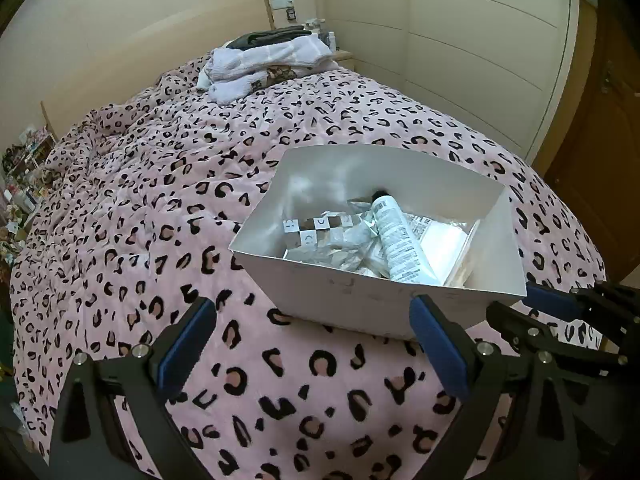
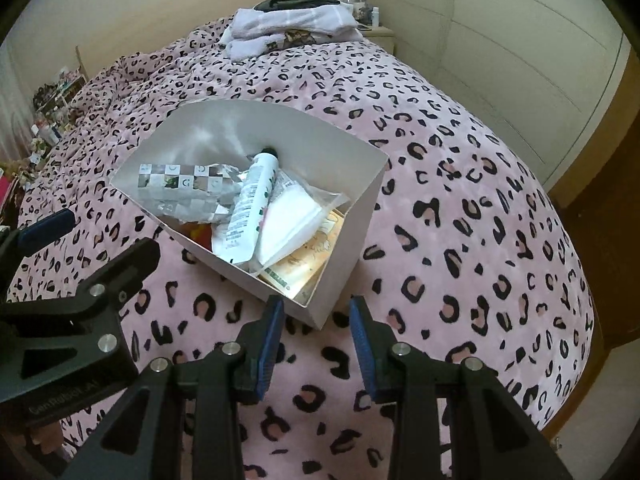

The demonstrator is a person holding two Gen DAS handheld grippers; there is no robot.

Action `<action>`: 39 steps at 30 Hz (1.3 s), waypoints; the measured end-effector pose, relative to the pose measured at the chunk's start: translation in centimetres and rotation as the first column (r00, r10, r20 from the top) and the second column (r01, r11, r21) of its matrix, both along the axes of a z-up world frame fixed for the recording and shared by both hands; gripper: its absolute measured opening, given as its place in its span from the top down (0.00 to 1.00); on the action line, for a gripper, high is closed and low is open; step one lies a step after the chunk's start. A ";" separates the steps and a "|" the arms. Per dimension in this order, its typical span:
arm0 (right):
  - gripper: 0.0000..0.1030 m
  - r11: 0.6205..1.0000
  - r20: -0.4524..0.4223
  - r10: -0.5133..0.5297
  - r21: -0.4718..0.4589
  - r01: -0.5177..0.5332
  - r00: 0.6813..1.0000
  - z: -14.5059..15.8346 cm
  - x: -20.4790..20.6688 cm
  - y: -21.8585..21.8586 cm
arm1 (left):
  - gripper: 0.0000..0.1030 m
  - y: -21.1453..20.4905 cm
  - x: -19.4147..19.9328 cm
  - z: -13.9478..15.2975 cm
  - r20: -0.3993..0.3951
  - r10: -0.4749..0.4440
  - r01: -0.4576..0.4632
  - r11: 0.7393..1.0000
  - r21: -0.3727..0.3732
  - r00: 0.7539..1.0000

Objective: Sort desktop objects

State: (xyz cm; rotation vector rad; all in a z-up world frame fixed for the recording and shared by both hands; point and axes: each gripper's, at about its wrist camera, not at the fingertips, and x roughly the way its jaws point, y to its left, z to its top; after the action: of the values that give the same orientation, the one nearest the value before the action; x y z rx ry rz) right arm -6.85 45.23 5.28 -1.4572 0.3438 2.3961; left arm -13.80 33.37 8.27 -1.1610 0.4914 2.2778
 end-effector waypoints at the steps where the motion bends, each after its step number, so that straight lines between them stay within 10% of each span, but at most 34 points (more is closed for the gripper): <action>1: 0.66 1.000 0.001 0.000 0.002 0.000 1.000 0.1 -0.1 0.0 | 0.04 0.1 -0.1 0.0 -0.004 0.000 0.000 1.000 -0.003 1.000; 39: 0.66 1.000 0.008 -0.007 0.011 0.007 1.000 0.0 -0.6 0.1 | 0.04 0.4 -0.3 -0.1 -0.028 0.004 -0.005 1.000 -0.023 1.000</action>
State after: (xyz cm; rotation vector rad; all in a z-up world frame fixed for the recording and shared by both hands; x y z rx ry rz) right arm -7.47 45.32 5.31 -1.4576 0.3322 2.3828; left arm -14.12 33.78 8.13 -1.1441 0.5271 2.3004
